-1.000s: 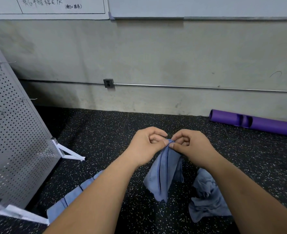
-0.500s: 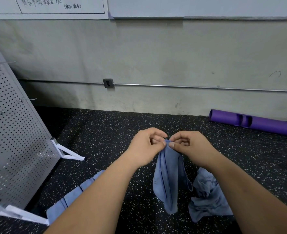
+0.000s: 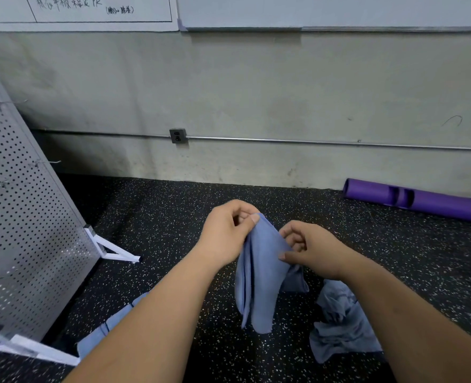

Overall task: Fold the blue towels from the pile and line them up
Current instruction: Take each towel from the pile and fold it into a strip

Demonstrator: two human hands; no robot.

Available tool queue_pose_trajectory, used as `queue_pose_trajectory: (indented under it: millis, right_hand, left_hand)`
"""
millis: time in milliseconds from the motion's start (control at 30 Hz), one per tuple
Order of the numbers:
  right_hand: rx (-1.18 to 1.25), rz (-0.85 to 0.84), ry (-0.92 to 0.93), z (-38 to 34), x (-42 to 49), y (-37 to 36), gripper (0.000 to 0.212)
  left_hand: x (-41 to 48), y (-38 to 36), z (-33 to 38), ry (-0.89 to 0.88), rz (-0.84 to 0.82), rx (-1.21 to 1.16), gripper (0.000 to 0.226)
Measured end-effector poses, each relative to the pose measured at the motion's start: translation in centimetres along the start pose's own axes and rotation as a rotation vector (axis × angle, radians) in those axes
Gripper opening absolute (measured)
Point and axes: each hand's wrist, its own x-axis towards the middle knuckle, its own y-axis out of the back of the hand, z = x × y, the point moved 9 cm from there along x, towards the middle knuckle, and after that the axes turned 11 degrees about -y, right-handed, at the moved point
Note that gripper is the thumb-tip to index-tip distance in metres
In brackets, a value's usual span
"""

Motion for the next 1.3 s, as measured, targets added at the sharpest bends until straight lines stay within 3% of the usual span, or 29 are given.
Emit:
queue_pose_trajectory:
  millis: [267, 600, 700, 967, 1167, 1300]
  right_hand:
    - [-0.323, 0.239, -0.058, 3.3, -0.6, 5.7, 0.016]
    - [-0.577, 0.525, 0.092, 0.9, -3.4, 8.6, 0.012]
    - [-0.644, 0.624, 0.072, 1.4, -3.8, 9.7, 0.015]
    - [-0.537, 0.606, -0.022, 2.4, -4.4, 10.1, 0.014]
    - [-0.271, 0.635, 0.063, 1.5, -5.4, 10.5, 0.013]
    - [-0.241, 0.679, 0.071, 1.4, -5.6, 10.9, 0.015]
  left_hand:
    - [-0.1, 6.8, -2.0, 0.044, 0.282, 0.091, 0.012]
    - [-0.3, 8.5, -3.3, 0.038, 0.166, 0.211, 0.012]
    - [-0.6, 9.4, -3.2, 0.033, 0.209, 0.219, 0.011]
    - [-0.8, 9.7, -3.2, 0.026, 0.198, 0.262, 0.011]
    - [-0.8, 10.0, -4.4, 0.078, 0.201, 0.214, 0.015]
    - [-0.8, 9.9, -4.7, 0.085, 0.167, 0.205, 0.016]
